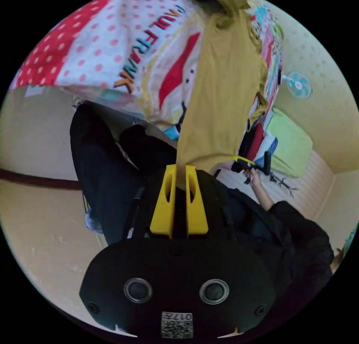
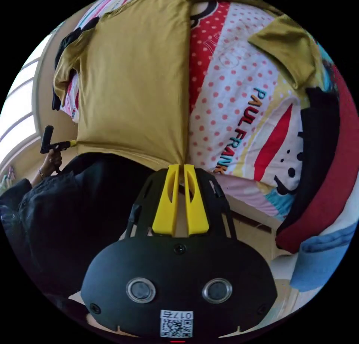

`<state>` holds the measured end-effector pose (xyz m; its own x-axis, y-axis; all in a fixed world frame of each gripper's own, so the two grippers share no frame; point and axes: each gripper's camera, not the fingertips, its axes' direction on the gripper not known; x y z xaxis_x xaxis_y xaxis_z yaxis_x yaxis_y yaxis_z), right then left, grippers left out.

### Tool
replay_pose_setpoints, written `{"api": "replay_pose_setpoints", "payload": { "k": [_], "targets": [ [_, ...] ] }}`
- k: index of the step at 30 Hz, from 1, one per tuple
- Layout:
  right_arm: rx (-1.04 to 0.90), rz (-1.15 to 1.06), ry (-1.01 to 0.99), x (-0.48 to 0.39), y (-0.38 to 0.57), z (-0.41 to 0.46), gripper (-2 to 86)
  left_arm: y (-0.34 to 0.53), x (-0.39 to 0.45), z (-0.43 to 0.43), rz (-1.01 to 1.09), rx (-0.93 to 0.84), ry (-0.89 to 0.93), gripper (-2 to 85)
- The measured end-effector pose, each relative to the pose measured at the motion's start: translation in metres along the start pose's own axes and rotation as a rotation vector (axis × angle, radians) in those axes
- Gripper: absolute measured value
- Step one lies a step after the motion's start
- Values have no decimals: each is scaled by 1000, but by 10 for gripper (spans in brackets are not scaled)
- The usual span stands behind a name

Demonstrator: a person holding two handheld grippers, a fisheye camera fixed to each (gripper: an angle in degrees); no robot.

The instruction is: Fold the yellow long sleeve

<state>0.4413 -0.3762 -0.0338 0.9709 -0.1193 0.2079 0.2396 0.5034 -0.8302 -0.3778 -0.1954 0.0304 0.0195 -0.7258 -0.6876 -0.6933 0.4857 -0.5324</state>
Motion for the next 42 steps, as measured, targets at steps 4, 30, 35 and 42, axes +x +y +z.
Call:
{"api": "replay_pose_setpoints", "payload": {
  "k": [4,30,35,42],
  "targets": [
    [56,125,-54,10,13,-11,64,2,-80,-110,-199,501,352,86],
    [211,176,-183,-178,-60,-6,84,49,-43,-286,401,1039,340,38],
    [264,164,-337,-163,-54,0,87,22,194,-167,876,830,240,38],
    [444,198,-313,-96,3,-43,88,-77,342,147,967,379,238,74]
  ]
}}
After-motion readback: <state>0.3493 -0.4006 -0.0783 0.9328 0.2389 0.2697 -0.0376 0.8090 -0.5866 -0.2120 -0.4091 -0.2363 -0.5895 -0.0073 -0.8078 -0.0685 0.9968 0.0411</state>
